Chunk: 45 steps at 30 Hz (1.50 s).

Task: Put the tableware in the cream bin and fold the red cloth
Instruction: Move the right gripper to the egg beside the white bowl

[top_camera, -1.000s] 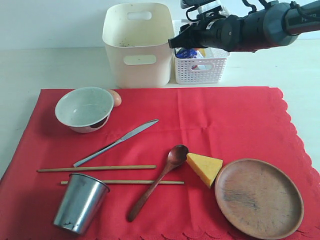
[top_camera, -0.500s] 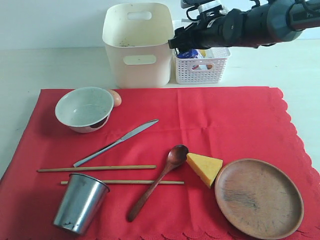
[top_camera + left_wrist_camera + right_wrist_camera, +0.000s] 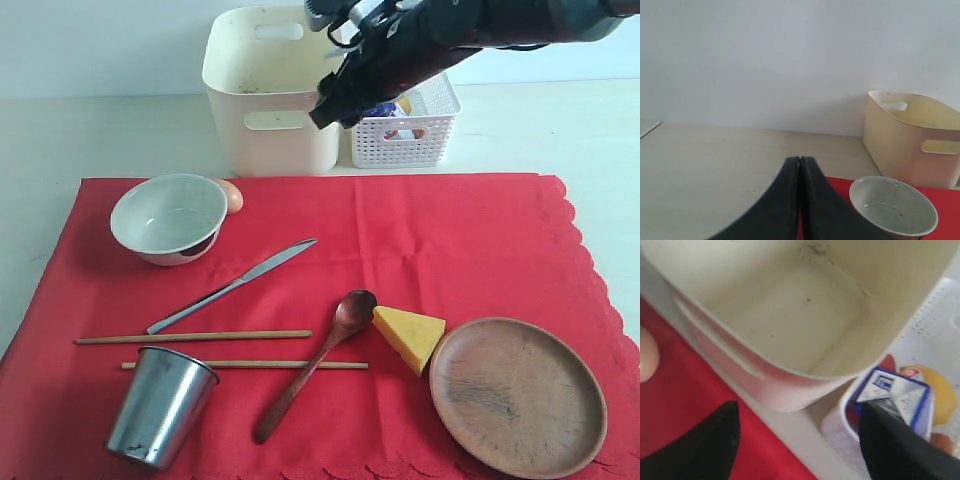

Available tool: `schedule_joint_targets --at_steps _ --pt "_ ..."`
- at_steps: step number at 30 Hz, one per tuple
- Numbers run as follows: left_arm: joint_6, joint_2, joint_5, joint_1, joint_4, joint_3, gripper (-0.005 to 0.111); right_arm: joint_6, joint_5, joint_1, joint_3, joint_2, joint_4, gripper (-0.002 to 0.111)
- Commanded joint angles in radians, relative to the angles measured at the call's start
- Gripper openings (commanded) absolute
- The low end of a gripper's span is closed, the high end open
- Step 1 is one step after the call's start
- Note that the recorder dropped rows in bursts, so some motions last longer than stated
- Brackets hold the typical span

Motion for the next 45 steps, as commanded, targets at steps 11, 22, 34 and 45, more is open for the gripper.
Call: schedule_joint_targets --at_steps 11,22,34,45 --pt "-0.002 -0.005 -0.001 0.0 -0.003 0.001 0.003 -0.141 -0.048 0.182 -0.002 0.125 -0.006 0.064" --pt "-0.002 -0.005 -0.001 0.0 -0.003 0.001 0.003 -0.131 -0.09 0.222 -0.072 0.201 0.021 0.064" --pt "-0.002 -0.005 -0.001 0.0 -0.003 0.001 0.003 -0.122 -0.077 0.245 -0.211 0.317 0.084 0.064" --pt "-0.002 -0.005 -0.001 0.0 -0.003 0.001 0.003 -0.156 -0.081 0.281 -0.233 0.335 0.125 0.064"
